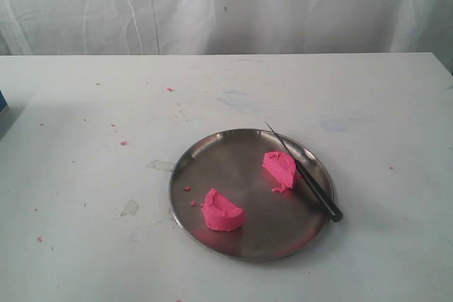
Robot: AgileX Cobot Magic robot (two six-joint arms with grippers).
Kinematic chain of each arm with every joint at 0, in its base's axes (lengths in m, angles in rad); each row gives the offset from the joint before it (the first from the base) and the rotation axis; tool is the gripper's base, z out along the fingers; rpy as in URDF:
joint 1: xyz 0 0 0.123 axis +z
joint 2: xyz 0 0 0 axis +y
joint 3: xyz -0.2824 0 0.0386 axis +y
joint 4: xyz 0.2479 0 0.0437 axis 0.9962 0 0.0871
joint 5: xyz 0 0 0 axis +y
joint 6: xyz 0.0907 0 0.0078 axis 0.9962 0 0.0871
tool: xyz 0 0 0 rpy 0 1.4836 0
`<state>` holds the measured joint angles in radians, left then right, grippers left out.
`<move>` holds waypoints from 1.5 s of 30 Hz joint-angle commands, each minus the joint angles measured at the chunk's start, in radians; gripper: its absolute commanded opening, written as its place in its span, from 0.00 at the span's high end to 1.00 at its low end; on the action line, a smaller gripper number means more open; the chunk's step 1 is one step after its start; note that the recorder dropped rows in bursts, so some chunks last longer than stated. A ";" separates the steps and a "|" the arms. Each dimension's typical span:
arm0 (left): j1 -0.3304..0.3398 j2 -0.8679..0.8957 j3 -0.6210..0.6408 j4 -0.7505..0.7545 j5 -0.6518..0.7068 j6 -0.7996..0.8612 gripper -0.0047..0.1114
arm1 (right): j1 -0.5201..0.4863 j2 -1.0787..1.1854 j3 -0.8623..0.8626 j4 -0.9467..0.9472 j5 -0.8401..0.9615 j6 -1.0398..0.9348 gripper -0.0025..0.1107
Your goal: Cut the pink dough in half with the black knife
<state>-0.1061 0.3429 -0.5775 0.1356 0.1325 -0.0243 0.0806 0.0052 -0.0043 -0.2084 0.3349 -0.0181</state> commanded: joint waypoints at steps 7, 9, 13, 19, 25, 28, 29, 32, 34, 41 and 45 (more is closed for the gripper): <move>0.060 -0.199 0.418 0.030 -0.054 -0.319 0.96 | -0.002 -0.005 0.004 -0.005 0.002 -0.006 0.98; 0.095 -0.248 0.506 0.023 -0.082 -0.346 0.96 | -0.002 -0.005 0.004 -0.005 0.002 -0.006 0.98; 0.130 -0.343 0.578 0.013 -0.004 -0.342 0.96 | -0.002 -0.005 0.004 -0.005 0.002 -0.006 0.98; 0.117 -0.343 0.578 0.003 0.101 -0.310 0.96 | -0.002 -0.005 0.004 -0.005 0.002 -0.006 0.98; 0.114 -0.343 0.578 0.007 0.107 -0.194 0.96 | -0.002 -0.005 0.004 -0.005 0.002 -0.006 0.98; 0.114 -0.343 0.578 0.001 0.106 -0.144 0.96 | -0.002 -0.005 0.004 -0.005 0.002 -0.006 0.98; 0.114 -0.343 0.578 -0.005 0.102 -0.125 0.96 | -0.002 -0.005 0.004 -0.005 0.002 -0.006 0.98; 0.114 -0.343 0.578 -0.005 0.102 -0.121 0.96 | -0.002 -0.005 0.004 -0.005 0.002 -0.006 0.98; 0.119 -0.343 0.578 -0.005 0.102 -0.121 0.96 | -0.002 -0.005 0.004 -0.005 0.002 -0.006 0.98; 0.145 -0.343 0.578 -0.001 0.102 -0.121 0.96 | -0.002 -0.005 0.004 -0.005 0.002 -0.006 0.98; 0.145 -0.343 0.578 -0.001 0.102 -0.121 0.96 | -0.002 -0.005 0.004 -0.005 0.002 -0.006 0.98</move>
<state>0.0346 0.0047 -0.0035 0.1432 0.2361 -0.1479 0.0806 0.0052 -0.0043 -0.2084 0.3369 -0.0197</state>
